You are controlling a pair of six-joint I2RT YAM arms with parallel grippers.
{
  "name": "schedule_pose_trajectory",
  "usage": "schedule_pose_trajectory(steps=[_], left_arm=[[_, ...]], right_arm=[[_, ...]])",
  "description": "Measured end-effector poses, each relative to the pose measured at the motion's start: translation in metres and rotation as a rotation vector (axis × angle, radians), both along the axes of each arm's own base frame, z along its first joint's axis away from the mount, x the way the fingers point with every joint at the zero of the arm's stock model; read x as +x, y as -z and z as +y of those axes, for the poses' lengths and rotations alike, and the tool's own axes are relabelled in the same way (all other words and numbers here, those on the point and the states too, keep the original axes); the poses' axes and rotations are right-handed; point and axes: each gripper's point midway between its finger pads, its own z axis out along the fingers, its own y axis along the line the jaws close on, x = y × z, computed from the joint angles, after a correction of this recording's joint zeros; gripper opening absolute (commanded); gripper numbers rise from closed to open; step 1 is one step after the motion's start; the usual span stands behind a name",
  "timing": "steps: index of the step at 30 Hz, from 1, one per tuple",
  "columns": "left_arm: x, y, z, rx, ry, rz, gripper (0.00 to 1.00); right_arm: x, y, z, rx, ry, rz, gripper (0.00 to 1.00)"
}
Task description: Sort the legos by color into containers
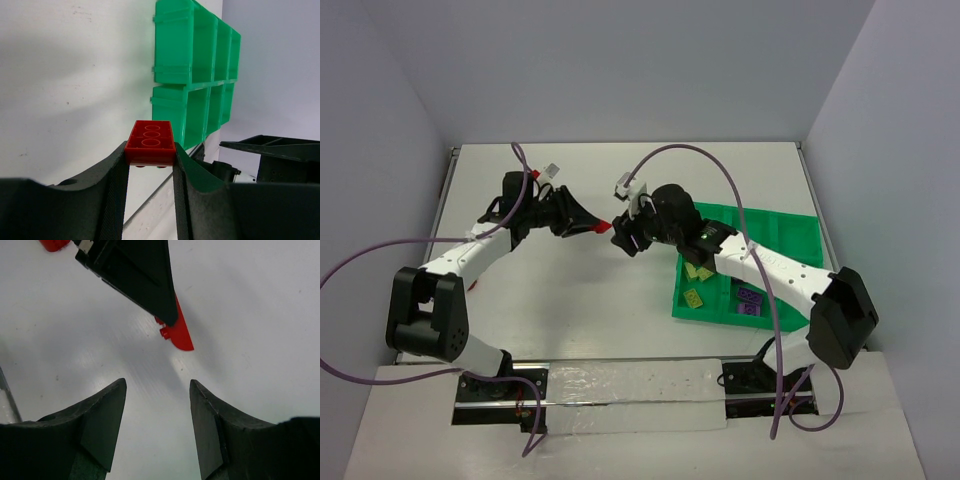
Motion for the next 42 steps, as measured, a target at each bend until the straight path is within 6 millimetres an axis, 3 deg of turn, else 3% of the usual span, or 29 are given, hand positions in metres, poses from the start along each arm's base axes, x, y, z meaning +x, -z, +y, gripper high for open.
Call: schedule_pose_trajectory(steps=[5, 14, 18, 24, 29, 36, 38, 39, 40, 42], left_arm=[[-0.006, -0.004, -0.003, 0.006, 0.033, 0.005, 0.00], [-0.015, -0.017, -0.004, 0.016, 0.055, -0.012, 0.00], [-0.016, -0.020, -0.005, 0.014, 0.058, -0.021, 0.00], [-0.020, -0.019, -0.008, 0.017, 0.072, -0.016, 0.00], [-0.024, -0.017, -0.009, 0.024, 0.084, -0.009, 0.00], [-0.026, -0.017, -0.007, 0.033, 0.085, -0.010, 0.02], [-0.026, -0.017, -0.007, 0.035, 0.083, -0.009, 0.11], [-0.027, -0.017, -0.007, 0.036, 0.083, -0.008, 0.26], [-0.027, -0.018, -0.007, 0.036, 0.082, -0.008, 0.63], [-0.026, -0.019, -0.007, 0.036, 0.076, -0.007, 0.98]], right_arm=[[0.010, -0.002, 0.011, -0.005, -0.042, -0.088, 0.62], [0.021, 0.027, 0.028, -0.070, -0.097, -0.082, 0.61], [0.023, 0.036, 0.032, -0.076, -0.106, -0.067, 0.55], [0.025, 0.030, 0.044, -0.048, -0.131, -0.058, 0.45], [0.021, 0.025, 0.049, -0.017, -0.158, -0.042, 0.20], [0.017, 0.025, 0.051, -0.006, -0.169, -0.023, 0.01], [0.017, 0.026, 0.051, -0.005, -0.171, -0.022, 0.00], [0.017, 0.026, 0.051, -0.004, -0.172, -0.021, 0.00], [0.016, 0.025, 0.052, -0.003, -0.173, -0.019, 0.00], [0.016, 0.025, 0.052, 0.002, -0.171, -0.014, 0.00]])
